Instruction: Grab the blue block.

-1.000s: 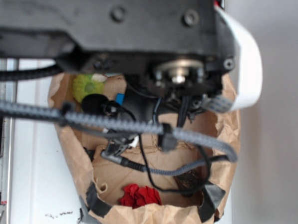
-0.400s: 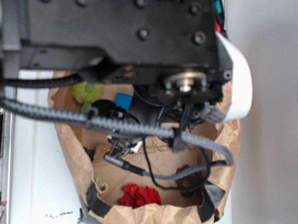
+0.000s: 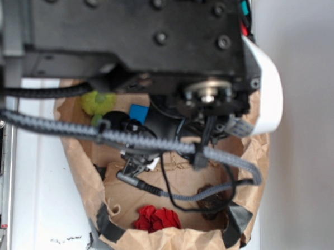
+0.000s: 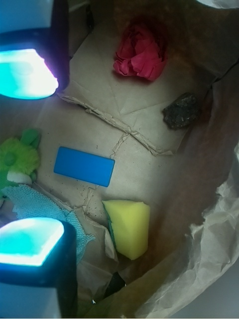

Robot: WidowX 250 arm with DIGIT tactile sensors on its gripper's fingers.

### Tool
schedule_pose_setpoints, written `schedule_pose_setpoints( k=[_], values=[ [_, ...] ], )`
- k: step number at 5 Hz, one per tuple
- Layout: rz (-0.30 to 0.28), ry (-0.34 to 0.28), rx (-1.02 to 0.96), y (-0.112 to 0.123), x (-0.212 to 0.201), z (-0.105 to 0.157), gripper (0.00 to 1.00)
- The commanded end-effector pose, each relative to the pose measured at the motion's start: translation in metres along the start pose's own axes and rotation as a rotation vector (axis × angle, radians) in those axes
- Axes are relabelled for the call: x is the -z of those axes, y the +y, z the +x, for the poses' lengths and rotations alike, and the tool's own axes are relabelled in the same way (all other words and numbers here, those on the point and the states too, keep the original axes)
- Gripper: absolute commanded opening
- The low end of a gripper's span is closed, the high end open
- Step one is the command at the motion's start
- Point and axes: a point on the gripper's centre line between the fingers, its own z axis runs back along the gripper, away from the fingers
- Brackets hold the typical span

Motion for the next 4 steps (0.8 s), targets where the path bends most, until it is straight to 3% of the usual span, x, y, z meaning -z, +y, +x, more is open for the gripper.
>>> schedule_pose_setpoints(
  k=[1, 2, 3, 4],
  values=[
    [0.077, -0.023, 0.005, 0.000, 0.021, 0.011, 1.00],
    [0.088, -0.002, 0.011, -0.002, 0.034, 0.014, 1.00],
    [0.046, 0.068, -0.010, -0.005, 0.043, 0.018, 1.00],
    [-0.012, 0.178, -0.072, -0.007, 0.047, 0.024, 1.00]
  ],
)
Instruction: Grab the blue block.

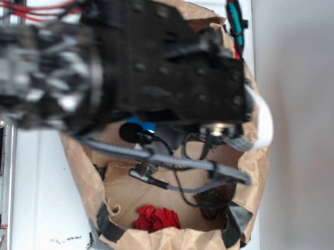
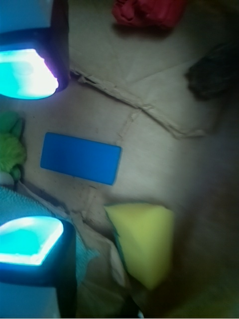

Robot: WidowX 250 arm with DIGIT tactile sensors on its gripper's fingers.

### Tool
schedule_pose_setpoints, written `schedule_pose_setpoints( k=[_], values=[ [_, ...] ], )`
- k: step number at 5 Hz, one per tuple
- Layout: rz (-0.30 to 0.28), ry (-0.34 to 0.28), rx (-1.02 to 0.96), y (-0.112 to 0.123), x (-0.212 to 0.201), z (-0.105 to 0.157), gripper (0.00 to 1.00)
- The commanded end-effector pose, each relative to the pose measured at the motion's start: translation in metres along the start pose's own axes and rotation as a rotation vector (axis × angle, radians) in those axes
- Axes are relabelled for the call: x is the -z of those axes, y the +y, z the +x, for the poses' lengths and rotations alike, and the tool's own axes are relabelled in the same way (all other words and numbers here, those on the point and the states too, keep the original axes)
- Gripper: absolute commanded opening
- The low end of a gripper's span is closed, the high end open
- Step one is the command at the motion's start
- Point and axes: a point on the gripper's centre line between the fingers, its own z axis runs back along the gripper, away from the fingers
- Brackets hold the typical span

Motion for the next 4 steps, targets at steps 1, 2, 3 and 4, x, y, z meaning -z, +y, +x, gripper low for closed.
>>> schedule_pose_setpoints(
  k=[1, 2, 3, 4],
  values=[
    [-0.055, 0.110, -0.038, -0.0058, -0.0075, 0.0237, 1.00],
    [-0.043, 0.099, -0.039, -0.0091, -0.0044, 0.0237, 1.00],
    [-0.043, 0.054, -0.050, -0.0095, -0.0023, 0.0248, 1.00],
    [-0.109, -0.088, -0.096, -0.0050, 0.0024, 0.0254, 1.00]
  ],
)
